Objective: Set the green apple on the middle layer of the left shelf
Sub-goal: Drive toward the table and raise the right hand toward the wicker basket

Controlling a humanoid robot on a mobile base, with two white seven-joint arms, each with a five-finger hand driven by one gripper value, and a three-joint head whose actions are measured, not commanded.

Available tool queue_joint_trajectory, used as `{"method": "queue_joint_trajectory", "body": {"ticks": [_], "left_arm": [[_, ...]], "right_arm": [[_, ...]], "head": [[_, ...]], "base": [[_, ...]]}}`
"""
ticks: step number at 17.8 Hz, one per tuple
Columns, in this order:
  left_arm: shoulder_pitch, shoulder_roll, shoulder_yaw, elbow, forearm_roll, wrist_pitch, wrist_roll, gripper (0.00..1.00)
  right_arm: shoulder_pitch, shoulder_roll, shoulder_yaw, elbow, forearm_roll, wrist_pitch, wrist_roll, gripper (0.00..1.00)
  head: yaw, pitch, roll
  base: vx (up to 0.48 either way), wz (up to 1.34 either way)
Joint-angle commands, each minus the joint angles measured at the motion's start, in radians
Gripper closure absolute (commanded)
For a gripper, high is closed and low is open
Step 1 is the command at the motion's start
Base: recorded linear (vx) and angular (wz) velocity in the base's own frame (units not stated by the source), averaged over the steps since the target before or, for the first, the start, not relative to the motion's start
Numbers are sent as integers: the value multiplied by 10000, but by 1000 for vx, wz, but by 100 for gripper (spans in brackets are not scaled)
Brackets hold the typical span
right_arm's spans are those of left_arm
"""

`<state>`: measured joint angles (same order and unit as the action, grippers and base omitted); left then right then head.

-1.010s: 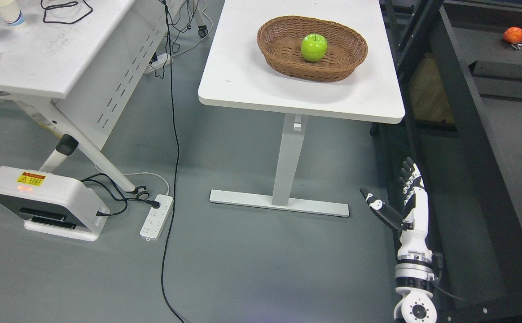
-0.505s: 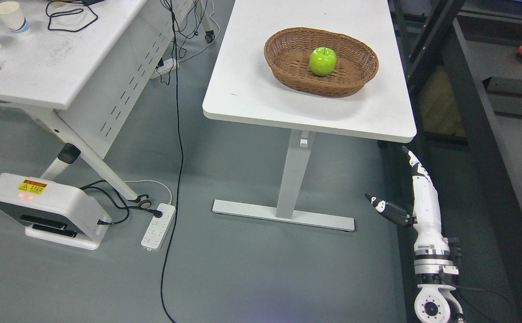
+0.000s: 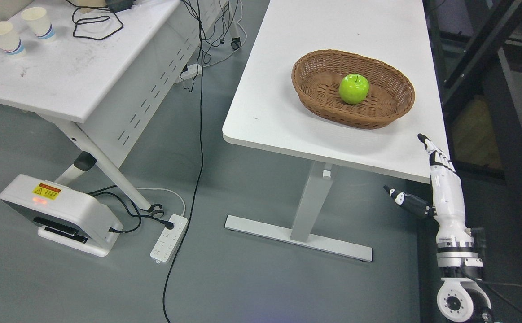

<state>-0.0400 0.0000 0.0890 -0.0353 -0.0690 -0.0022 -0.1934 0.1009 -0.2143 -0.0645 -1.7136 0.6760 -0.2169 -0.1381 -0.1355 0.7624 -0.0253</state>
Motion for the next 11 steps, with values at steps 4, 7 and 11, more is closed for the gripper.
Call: {"method": "queue_joint_trajectory", "body": {"ticks": [4, 7, 11], "left_arm": [[1, 175, 0, 0, 0, 7, 2, 0], [-14, 175, 0, 0, 0, 7, 2, 0], [-14, 175, 0, 0, 0, 7, 2, 0]], "right_arm": [[-303, -235, -337, -90, 51, -70, 1, 0], [-395, -113, -260, -90, 51, -40, 16, 0], [-656, -50, -107, -60, 51, -9, 459, 0]], "head": [[0, 0, 0], [0, 0, 0], [0, 0, 0]], "base": [[197, 189], [216, 103], [210, 26]]}}
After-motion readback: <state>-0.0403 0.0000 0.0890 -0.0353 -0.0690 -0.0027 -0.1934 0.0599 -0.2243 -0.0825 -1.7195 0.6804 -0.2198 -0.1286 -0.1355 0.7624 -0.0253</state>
